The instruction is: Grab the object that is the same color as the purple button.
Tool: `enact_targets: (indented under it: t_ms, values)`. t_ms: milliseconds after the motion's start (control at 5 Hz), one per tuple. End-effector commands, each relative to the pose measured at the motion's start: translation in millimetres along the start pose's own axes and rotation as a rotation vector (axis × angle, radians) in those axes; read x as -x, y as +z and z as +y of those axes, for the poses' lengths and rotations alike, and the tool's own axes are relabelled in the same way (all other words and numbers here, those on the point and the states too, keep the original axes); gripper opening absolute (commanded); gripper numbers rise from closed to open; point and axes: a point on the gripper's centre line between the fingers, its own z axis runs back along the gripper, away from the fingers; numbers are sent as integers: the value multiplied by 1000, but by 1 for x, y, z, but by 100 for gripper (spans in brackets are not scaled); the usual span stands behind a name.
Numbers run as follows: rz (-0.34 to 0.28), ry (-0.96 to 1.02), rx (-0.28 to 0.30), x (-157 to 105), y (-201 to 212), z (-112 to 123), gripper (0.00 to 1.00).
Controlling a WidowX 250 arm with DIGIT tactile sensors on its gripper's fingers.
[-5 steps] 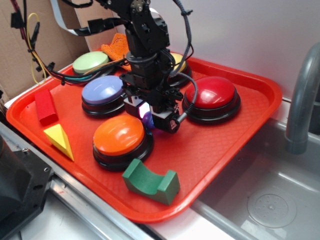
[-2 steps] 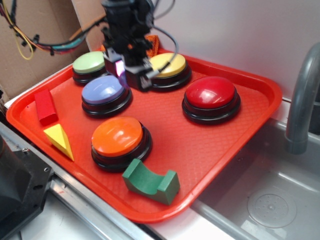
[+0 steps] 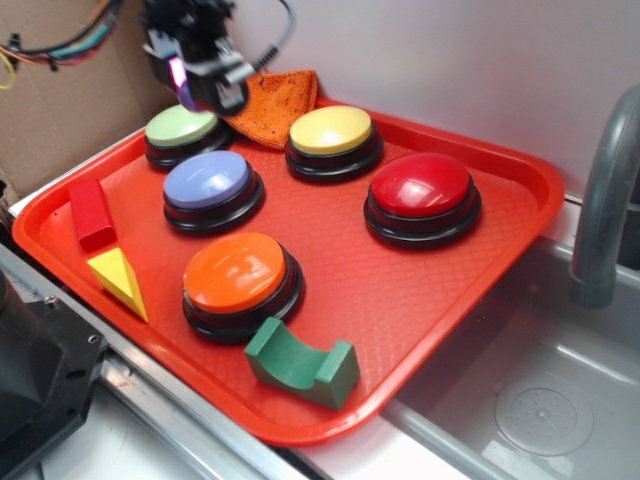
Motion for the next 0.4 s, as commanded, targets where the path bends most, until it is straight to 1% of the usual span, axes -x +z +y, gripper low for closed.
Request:
enact_targets:
  t_ms: [0,200]
  values:
    - [-167,143,-25,24,22,20,0]
    - [-114,167,-24,21,19,25,0]
